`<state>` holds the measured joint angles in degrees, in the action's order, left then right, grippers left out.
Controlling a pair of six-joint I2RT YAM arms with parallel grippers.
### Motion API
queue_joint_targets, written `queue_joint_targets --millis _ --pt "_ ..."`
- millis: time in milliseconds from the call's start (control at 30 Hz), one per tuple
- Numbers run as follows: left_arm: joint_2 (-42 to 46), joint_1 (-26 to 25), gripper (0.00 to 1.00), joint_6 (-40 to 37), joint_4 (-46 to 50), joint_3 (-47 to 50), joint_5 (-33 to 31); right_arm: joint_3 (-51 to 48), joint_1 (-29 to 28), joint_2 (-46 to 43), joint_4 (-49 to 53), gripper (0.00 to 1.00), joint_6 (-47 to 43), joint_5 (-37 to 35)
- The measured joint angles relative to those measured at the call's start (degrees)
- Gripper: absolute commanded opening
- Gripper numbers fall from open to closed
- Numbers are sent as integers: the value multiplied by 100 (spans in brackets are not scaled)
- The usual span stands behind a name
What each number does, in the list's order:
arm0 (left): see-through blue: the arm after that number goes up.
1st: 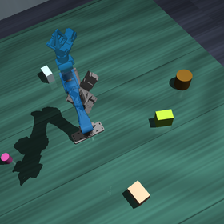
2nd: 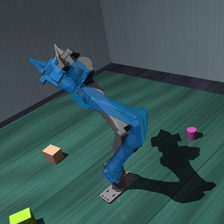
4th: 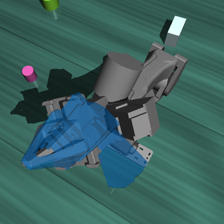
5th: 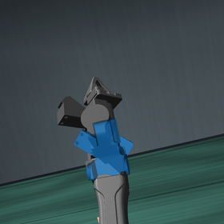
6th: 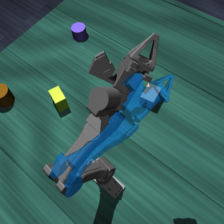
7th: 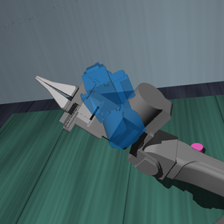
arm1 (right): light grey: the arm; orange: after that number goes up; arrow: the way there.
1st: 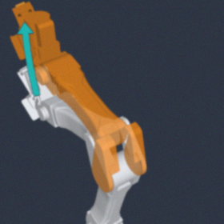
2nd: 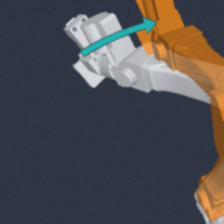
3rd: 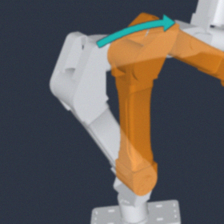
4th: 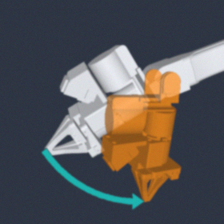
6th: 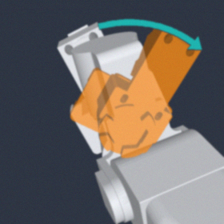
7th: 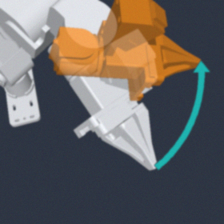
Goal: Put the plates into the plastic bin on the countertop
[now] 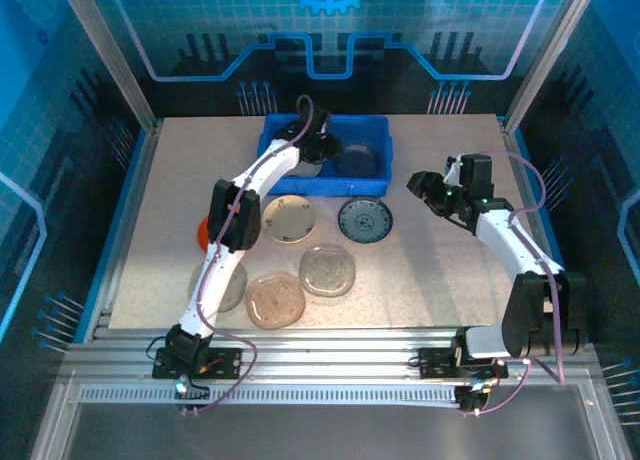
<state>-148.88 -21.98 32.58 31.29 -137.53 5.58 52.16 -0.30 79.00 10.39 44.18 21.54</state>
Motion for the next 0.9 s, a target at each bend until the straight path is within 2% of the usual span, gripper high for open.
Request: queue_joint_targets --millis 133,333,533,733,900 --pt "-13 -44 46 -52 44 -120 -37 -15 0 -2 2 57 -9 -2" --pt "-13 -94 49 -212 188 -118 -212 -46 0 -52 9 56 -28 -22" --pt "216 -103 56 -450 188 164 -376 -249 -85 -219 15 53 -72 -118" --pt "1318 -192 58 -608 -101 1237 -446 -581 -236 -219 24 49 -96 -197" --pt "3084 -365 58 -529 -1064 3182 -131 -850 -326 -219 -103 49 -90 -221"
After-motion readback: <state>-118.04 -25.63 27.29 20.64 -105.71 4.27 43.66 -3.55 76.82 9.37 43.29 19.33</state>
